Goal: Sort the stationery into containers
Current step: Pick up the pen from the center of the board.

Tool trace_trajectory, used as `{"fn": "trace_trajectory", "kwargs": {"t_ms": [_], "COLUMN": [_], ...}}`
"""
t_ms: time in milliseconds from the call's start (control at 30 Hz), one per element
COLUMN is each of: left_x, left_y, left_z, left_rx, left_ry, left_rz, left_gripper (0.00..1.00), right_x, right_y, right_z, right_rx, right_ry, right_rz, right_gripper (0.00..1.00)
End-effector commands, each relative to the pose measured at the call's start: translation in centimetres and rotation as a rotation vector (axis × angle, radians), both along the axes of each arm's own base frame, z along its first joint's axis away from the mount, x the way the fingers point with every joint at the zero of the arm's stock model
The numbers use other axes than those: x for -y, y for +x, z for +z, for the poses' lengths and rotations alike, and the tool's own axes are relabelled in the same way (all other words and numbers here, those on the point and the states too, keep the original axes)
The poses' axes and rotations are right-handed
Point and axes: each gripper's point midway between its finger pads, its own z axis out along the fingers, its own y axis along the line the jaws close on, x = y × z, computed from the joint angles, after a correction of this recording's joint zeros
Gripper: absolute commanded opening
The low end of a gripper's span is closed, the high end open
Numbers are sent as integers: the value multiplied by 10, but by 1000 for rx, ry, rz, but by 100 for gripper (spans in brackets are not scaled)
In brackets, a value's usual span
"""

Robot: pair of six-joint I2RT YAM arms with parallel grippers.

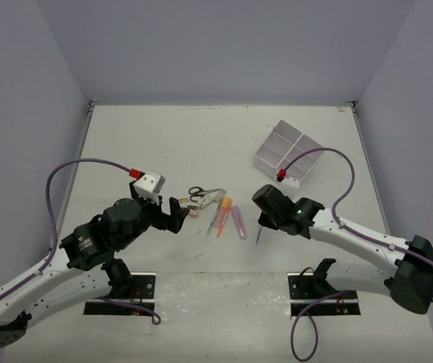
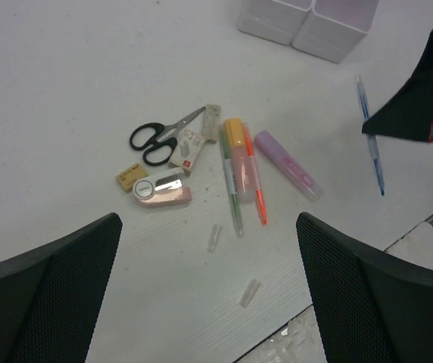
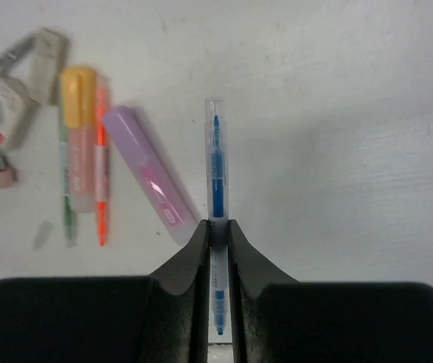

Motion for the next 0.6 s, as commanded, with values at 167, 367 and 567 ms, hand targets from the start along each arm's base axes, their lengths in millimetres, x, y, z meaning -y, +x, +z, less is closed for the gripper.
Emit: {"fn": "trace_trajectory", "kwargs": {"t_ms": [167,367,567], "left_x": [76,68,60], "left_y": [-15,-40,-67], "left_z": [-57,-89,-136], "left_rx": [-261,-444,-559], "left_ry": [349,477,618], "left_rz": [-429,-483,-412], "left_gripper": [96,90,89], "right_x": [49,70,68], "right_y": [36,31,30], "right_z": [103,117,126], "right_rx": [346,414,447], "right_ry": [25,40,58], "right_rz": [-29,-41,2], "right_gripper": [0,0,0]}}
